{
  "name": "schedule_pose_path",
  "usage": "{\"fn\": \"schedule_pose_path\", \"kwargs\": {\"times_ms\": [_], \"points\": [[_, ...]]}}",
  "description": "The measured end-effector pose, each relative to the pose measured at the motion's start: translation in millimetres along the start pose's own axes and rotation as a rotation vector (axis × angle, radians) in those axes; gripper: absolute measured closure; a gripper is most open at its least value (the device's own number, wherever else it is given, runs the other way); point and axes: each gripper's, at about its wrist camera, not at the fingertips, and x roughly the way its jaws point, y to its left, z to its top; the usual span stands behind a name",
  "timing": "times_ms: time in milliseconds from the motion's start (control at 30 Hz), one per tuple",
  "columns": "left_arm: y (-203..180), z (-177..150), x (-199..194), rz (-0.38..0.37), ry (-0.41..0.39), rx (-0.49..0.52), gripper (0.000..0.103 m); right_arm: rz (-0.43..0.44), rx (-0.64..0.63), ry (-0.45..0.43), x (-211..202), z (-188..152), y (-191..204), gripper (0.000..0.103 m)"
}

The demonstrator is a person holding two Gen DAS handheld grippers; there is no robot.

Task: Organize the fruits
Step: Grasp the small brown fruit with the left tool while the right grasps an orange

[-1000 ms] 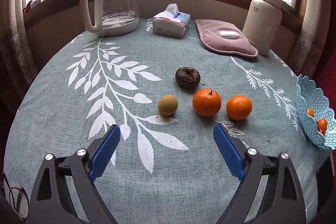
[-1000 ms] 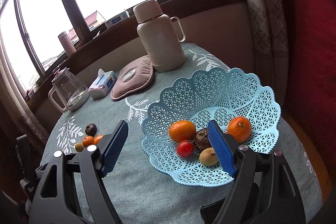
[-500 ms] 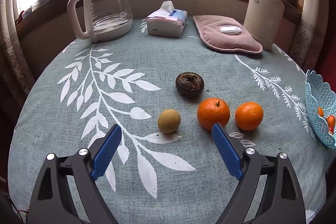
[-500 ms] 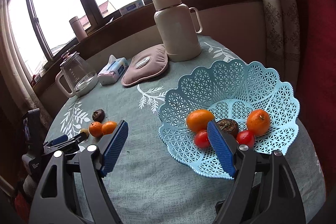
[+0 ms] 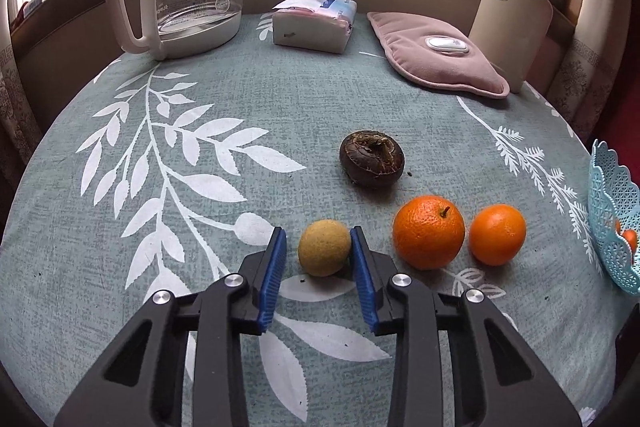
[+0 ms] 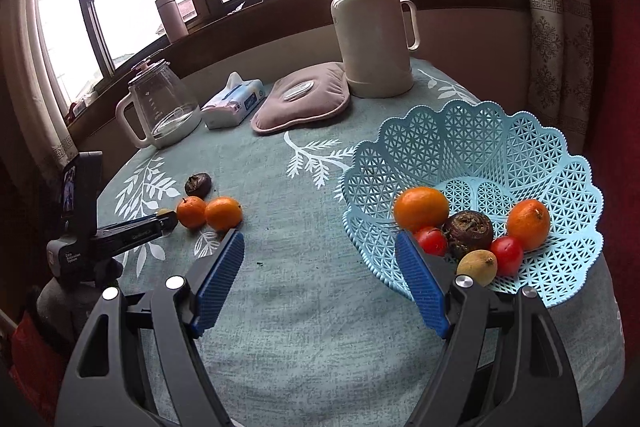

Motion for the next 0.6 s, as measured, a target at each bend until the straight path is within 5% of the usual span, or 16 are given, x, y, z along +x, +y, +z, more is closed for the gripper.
{"fn": "schedule_pose_path", "kwargs": {"times_ms": [300,600], "points": [[26,-4,-11,-0.093,-0.061,-0.146,0.074,-0.017,-0.045,-0.037,15,16,42,0.024],[37,-2,-20,-0.028,-0.117,-0.207,0.074,0.073,-0.264,0.078,84,29,113,0.024]]}}
